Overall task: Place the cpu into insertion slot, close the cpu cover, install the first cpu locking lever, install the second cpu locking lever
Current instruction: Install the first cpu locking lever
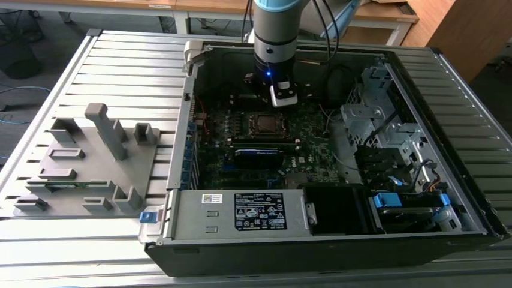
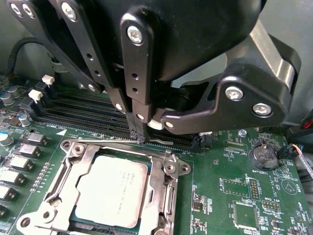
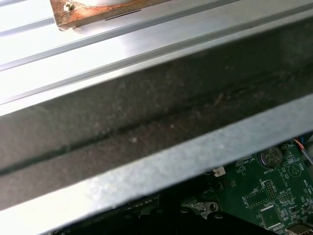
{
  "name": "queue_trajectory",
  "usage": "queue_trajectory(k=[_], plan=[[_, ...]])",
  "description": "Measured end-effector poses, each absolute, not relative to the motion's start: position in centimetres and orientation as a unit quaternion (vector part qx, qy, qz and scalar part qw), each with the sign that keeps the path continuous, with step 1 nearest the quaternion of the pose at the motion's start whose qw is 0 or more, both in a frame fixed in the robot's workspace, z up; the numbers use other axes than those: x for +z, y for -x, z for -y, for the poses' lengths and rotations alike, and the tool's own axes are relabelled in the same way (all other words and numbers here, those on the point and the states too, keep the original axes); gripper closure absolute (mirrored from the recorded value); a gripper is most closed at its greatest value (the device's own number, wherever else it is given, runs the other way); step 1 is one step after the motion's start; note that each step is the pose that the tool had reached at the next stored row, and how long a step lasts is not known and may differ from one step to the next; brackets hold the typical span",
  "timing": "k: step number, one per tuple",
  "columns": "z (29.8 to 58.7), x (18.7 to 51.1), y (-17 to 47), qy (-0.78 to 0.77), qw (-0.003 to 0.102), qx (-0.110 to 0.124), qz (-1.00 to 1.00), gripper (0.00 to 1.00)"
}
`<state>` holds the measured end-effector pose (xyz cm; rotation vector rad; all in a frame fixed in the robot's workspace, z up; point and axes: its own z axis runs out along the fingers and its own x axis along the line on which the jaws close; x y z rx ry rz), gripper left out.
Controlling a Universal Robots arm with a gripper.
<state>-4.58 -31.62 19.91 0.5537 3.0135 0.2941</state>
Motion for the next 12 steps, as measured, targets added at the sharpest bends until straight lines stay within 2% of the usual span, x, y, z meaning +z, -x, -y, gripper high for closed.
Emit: queue_trajectory(k=[12], plan=[[31.62, 19.56, 4.54, -0.180, 0.035, 0.096, -0.978, 0.89]])
